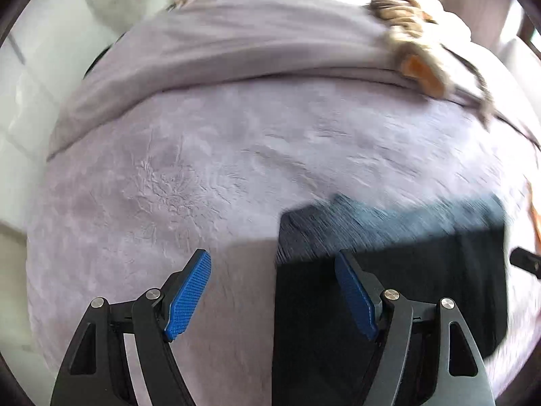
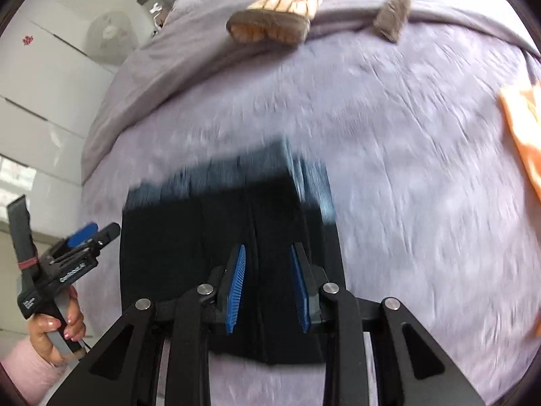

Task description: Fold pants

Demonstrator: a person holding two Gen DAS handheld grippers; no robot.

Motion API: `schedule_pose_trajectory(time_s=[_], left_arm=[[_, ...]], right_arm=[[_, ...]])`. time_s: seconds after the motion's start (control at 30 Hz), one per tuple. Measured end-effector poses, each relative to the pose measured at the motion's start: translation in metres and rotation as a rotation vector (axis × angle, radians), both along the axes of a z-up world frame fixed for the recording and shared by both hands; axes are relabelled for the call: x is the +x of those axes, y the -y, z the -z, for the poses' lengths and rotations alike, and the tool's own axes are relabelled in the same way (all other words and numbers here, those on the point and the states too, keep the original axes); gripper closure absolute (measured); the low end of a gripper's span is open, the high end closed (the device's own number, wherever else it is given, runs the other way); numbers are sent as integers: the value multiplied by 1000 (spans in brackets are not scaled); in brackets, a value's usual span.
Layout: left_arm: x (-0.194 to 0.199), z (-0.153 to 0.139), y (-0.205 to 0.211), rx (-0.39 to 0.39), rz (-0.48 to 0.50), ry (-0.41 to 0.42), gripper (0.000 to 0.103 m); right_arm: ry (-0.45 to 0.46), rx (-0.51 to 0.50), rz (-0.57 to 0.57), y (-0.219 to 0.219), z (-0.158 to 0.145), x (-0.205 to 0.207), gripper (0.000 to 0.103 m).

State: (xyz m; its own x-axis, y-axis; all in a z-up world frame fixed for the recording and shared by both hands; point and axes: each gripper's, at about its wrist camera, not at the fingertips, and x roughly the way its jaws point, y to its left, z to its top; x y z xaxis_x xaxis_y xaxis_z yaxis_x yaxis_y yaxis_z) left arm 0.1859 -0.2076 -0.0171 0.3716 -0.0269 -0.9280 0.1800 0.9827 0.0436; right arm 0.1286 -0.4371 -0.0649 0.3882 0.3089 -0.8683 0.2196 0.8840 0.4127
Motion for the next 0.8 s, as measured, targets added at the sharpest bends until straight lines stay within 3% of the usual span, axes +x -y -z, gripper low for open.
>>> schedule_pose_trajectory(time_s=[0.1,0.23,0.43,0.47,0.6,0.8], left_arm=[[14,23,0,-6,-34,-58,25],[13,31,6,35,-9,-44,20],[0,11,1,30,6,-59,20],[-3,9,1,32,10,-64,20],[-14,5,2,51,33,-85,20],[-39,1,3,53,72,-109,20]], right_arm=[[-54,-25,-12,-4,22,33,72],[-101,-58,-11,-8,49,40,74],[-116,-100,-22,-12,47,29,74],[-134,-114,-15,-12,48,25,69],[-130,-73,2,-10,44,5,69],[-126,-134,-2,-23,31,-18,67]])
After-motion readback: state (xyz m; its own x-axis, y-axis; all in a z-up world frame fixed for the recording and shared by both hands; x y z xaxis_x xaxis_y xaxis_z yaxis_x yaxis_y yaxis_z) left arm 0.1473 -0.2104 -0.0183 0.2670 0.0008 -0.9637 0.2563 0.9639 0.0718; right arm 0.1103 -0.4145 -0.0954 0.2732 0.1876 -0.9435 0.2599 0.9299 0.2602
